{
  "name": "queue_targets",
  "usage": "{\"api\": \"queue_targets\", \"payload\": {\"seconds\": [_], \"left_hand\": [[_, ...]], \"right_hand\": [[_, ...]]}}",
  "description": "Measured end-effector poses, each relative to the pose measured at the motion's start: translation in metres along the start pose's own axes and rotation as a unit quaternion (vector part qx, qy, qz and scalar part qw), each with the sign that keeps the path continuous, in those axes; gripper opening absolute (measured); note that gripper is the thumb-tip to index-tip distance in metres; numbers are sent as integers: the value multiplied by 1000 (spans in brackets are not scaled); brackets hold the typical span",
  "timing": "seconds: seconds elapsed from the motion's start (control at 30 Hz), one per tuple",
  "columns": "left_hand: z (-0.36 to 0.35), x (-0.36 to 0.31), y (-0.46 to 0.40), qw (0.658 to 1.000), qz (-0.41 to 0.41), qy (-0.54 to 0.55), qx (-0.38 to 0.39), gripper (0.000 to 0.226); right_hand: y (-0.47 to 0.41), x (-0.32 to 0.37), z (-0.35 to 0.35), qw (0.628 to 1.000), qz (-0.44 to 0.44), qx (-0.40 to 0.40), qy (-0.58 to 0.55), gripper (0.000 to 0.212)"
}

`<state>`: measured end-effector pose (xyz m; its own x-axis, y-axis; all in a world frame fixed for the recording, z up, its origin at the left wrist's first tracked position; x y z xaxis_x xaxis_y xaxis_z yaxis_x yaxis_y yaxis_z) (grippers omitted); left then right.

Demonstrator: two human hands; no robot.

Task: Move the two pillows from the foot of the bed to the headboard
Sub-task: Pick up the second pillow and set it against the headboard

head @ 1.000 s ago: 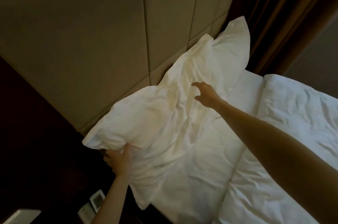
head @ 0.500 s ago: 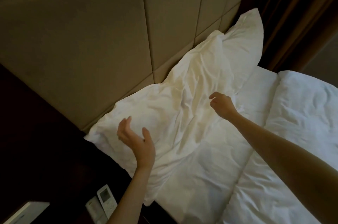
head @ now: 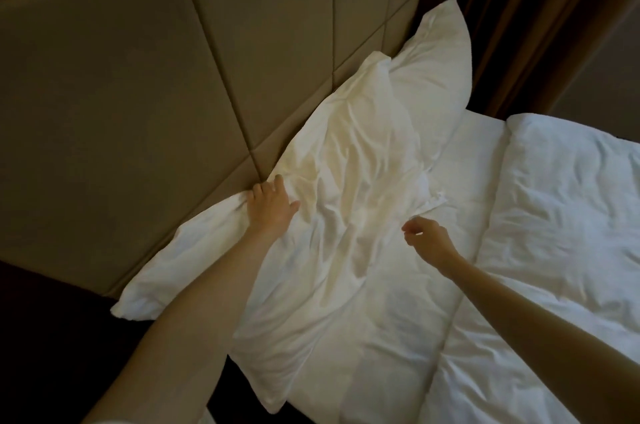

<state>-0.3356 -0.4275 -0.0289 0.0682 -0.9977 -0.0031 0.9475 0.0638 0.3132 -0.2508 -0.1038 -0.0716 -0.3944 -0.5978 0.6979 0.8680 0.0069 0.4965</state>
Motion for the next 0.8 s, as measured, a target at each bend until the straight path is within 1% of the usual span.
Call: {"api": "queue_targets", "payload": {"seconds": [0.07, 0.13, 0.2, 0.23, 0.3, 0.37, 0.43, 0.47, 0.5, 0.53, 0.57, 0.63, 0.7, 0.73, 0.8], "left_hand": [[-11, -2, -2, 1000, 20, 14, 19, 77], [-15, -7, -4, 998, 18, 30, 44, 67], [-1, -7, -6, 998, -2, 55, 43, 50], [14, -2, -7, 996, -13, 82, 26, 42], [48, 16, -4, 984, -20, 172, -35, 32], [74, 37, 10, 958, -17, 266, -108, 28], [87, 51, 28, 933, -19, 314, -175, 26], [86, 57, 37, 928, -13, 318, -194, 25], [82, 63, 44, 930, -2, 308, -198, 25], [73, 68, 49, 941, 8, 282, -188, 25], [62, 71, 52, 955, 16, 247, -162, 26], [34, 70, 56, 981, 21, 172, -83, 28], [16, 60, 62, 995, 20, 93, -27, 35], [14, 55, 66, 998, 22, 64, -18, 39], [21, 43, 75, 998, 19, 49, -27, 42]], "right_hand": [[0, -13, -2, 999, -16, 3, -30, 24], [-1, -22, -2, 997, -33, 1, -66, 25], [-3, -26, -2, 996, -41, 3, -85, 26], [-5, -25, -2, 995, -41, 5, -91, 26], [-8, -20, 1, 993, -40, -2, -107, 26], [-12, -12, 3, 991, -37, -9, -125, 25], [-15, -1, 3, 989, -29, -9, -142, 24], [-16, 4, 3, 989, -23, -5, -147, 23], [-17, 9, 2, 989, -17, -1, -148, 22], [-16, 12, 1, 989, -12, 2, -147, 22], [-15, 13, 1, 989, -8, 5, -146, 22], [-10, 12, 2, 989, -1, 9, -146, 23], [-2, 6, 6, 988, 4, 7, -151, 23], [3, 2, 9, 988, 9, 6, -153, 23], [15, -6, 18, 988, 19, 2, -156, 23]]}}
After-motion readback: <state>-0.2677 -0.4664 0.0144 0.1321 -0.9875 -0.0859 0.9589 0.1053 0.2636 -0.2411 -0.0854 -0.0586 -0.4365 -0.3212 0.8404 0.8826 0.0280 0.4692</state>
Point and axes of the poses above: each hand's wrist, its own y-axis away from the middle knuckle, its own z-axis out of the back of the hand, x = y × z, the point moved 10 cm from there along -y, towards the middle knuckle, and after that the axes turned 15 degrees about x, right-handed, at the moved point
